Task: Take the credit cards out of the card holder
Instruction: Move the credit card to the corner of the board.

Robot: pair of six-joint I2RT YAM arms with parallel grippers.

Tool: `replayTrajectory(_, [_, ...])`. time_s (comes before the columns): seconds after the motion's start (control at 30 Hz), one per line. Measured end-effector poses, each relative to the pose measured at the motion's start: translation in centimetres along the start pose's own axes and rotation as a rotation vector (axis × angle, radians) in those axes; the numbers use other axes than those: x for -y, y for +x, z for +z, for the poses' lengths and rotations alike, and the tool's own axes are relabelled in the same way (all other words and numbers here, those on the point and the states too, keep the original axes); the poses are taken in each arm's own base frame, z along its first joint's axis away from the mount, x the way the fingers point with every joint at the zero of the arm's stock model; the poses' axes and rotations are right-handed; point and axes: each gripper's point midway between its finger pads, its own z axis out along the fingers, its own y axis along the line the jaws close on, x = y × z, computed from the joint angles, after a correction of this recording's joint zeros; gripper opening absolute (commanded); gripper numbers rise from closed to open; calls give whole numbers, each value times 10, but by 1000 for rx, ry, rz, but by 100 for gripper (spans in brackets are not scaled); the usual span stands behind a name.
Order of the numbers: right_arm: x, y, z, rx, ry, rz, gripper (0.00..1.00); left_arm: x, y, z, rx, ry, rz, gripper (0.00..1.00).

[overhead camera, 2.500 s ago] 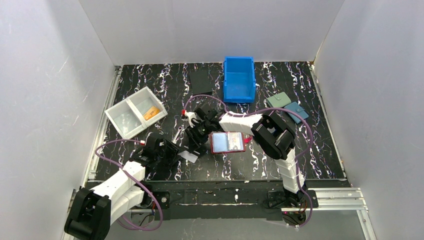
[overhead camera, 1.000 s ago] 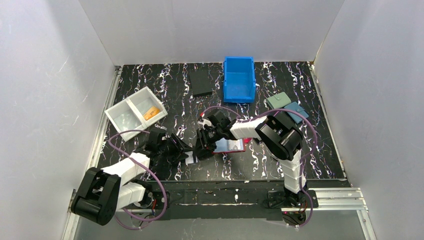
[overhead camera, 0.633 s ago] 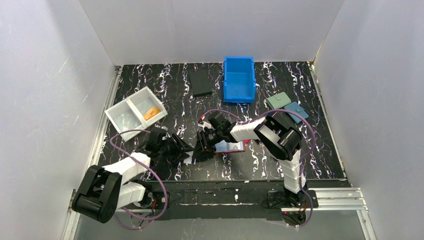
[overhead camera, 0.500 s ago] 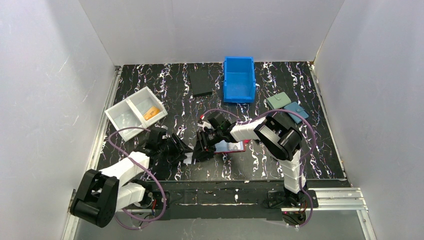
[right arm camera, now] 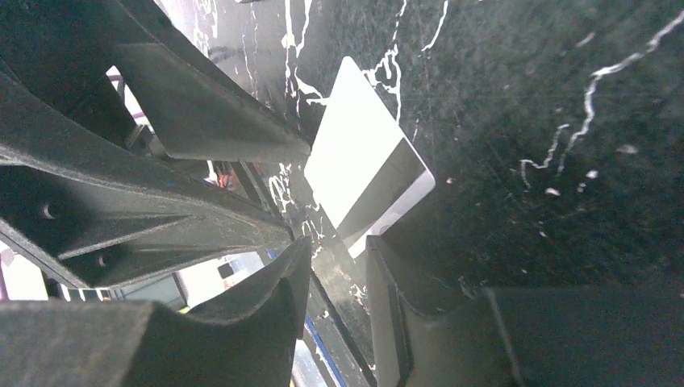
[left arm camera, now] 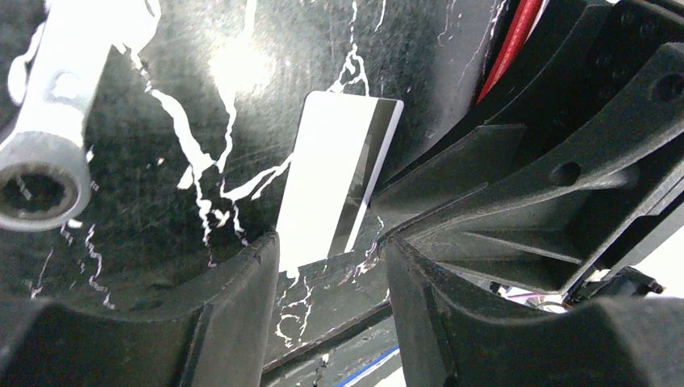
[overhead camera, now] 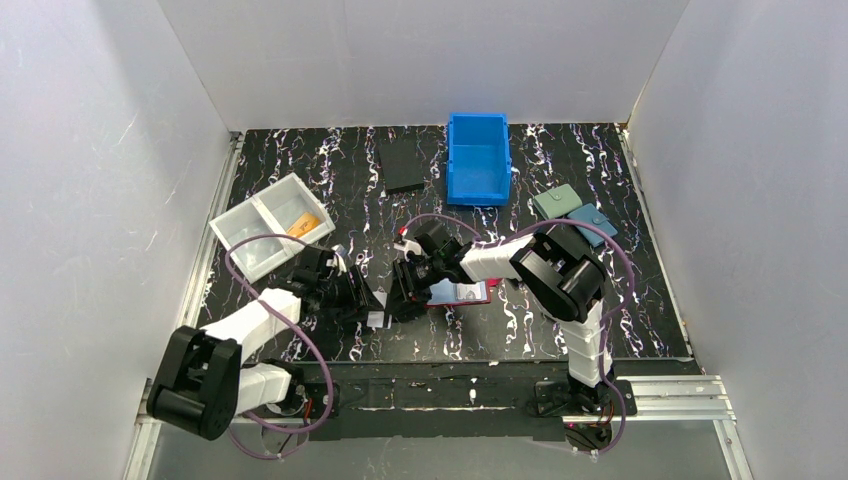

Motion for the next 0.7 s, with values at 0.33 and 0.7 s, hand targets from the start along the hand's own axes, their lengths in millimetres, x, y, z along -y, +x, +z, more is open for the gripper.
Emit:
replayTrajectory(0.33, [7,-8,-7,15,23,-3,41,13,5,7,-63,111,-17,44])
replayTrajectory(0.7, [5,-10,-5,21,30,-22,40,27,8,4,-55,188,-74,46])
